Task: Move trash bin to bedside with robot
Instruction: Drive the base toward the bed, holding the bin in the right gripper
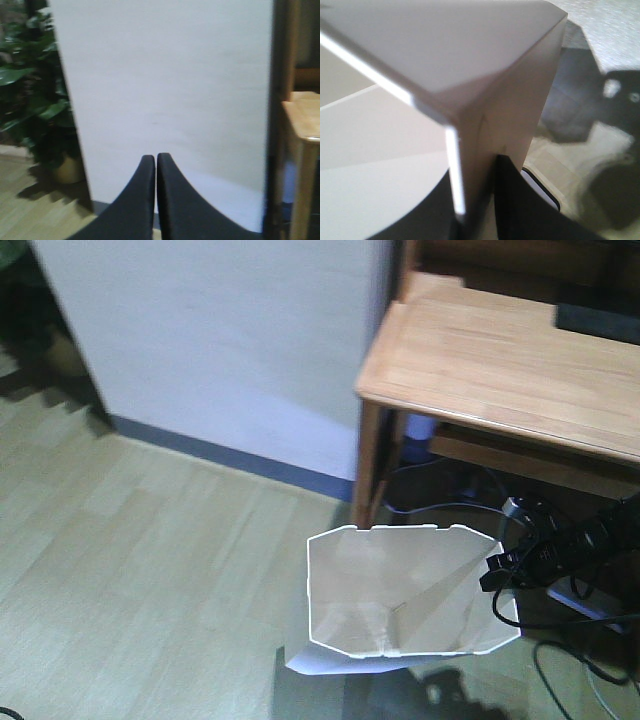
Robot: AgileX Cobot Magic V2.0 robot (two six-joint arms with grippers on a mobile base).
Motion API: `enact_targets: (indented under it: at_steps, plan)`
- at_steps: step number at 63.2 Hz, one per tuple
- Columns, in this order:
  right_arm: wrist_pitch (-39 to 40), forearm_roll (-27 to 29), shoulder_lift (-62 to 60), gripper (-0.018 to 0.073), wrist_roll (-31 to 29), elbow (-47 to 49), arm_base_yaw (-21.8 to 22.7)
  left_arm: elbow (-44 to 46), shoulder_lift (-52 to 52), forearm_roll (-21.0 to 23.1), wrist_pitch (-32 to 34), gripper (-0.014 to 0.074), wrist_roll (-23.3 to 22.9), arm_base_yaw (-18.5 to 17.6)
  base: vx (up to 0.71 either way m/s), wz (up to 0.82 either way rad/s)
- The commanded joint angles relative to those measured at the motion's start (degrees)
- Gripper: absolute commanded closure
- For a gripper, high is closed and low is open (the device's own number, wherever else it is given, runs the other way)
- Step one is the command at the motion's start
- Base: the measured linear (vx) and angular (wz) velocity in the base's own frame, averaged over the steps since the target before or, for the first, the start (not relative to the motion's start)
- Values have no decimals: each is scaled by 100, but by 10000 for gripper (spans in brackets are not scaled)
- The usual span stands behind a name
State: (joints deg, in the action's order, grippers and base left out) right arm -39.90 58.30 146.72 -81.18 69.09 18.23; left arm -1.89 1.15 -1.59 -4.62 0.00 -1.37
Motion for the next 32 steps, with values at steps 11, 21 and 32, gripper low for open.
enact_targets:
  at_steps: [11,21,32]
  plan:
    - [-1410,388,-442,563,-2,53,0,-70,42,59,414,603,-79,-1,-11,66]
    - [-1410,386,-442,563,-2,53,0,-70,42,59,414,603,-79,-1,-7,59]
    - [-1410,374,-442,563,-2,53,0,-70,42,59,414,603,-79,-1,-3,57]
